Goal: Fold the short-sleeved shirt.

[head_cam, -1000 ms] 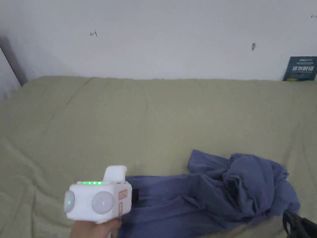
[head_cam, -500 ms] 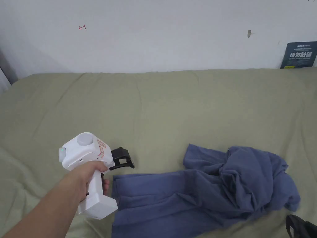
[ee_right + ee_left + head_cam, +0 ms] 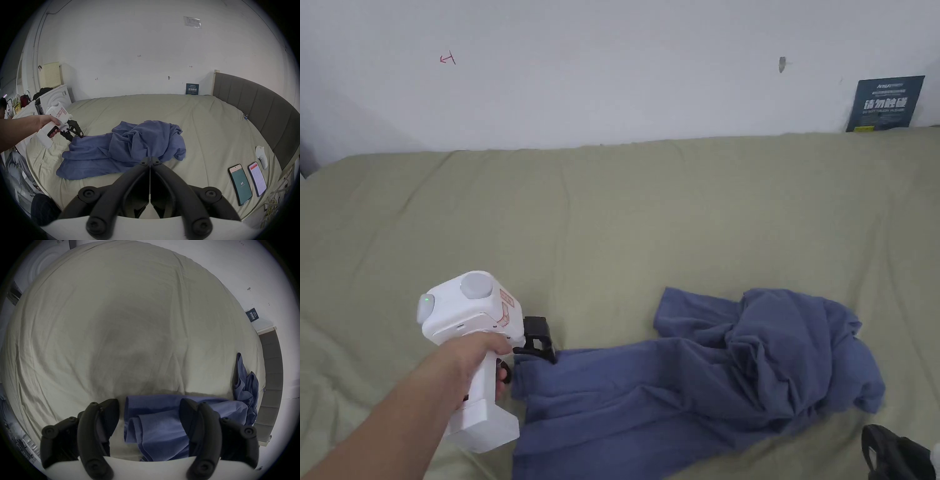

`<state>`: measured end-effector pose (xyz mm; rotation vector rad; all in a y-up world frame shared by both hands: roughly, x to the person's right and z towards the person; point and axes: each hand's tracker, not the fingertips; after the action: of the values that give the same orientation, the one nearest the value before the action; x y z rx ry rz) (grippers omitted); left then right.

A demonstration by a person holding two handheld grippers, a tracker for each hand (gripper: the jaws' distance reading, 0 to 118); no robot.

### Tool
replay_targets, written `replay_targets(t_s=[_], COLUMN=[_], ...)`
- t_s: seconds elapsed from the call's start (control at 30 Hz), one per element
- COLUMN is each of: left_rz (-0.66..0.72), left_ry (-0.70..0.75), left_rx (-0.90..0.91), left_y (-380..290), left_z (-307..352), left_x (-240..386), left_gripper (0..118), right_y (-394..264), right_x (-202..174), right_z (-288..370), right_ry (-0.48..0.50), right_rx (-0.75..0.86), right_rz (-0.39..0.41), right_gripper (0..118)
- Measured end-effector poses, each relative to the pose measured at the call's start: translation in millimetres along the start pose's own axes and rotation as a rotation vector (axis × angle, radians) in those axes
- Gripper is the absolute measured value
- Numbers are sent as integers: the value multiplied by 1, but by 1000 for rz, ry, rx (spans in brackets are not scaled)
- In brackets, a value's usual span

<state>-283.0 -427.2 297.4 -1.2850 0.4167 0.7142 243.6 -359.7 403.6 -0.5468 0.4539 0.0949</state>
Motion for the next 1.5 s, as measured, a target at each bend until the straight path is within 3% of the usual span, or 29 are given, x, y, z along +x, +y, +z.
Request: replay_targets(t_s=[0.1,0.37,0.6,0.8,1.0,1.13,1.17,1.2,1.23,1.27,1.3,1.33,1.5], left_rz=[-24,-7,-64,-108,-176,-181,-190,-212,-223,-244,-259,-267,-309], left_ry=[7,11,-40,-135,-260,-342,-346,-346,-333,-324,-315,-304,-282], left_rx=[1,12,57,191,254,311,327,329,355,378,372,381,395], left_y=[3,27,10,-14,-42,-72,-77,-82,-90,-94,-97,-99,-115], left_z=[-1,-10,2,31,40,51,52,54,58,60,61,61,66], left_x=[2,-6,-1,2,-9,-12,-12,-11,-9,-7,-5,-5,5], left_gripper=[74,31,12,8,8,8,8,8,8,8,8,8,8], right_y=[0,0,0,1,-11,-17,-16,-14,-11,-7,-5,-3,8], right_x=[2,9,11,18,51,89,98,106,113,117,122,125,131], right_z=[1,4,7,2,-39,-84,-95,-107,-120,-132,-144,-153,-191], right_ry=[-2,-19,-20,-31,-105,-121,-115,-108,-97,-77,-60,-48,-61], right_rx=[-2,0,2,-17,-153,-242,-251,-250,-259,-281,-291,-282,-291], right_rz=[1,-9,-9,-1,90,28,0,-36,-62,-84,-115,-142,-242], right_gripper=[1,1,1,1,3,6,10,23,49,93,112,117,117])
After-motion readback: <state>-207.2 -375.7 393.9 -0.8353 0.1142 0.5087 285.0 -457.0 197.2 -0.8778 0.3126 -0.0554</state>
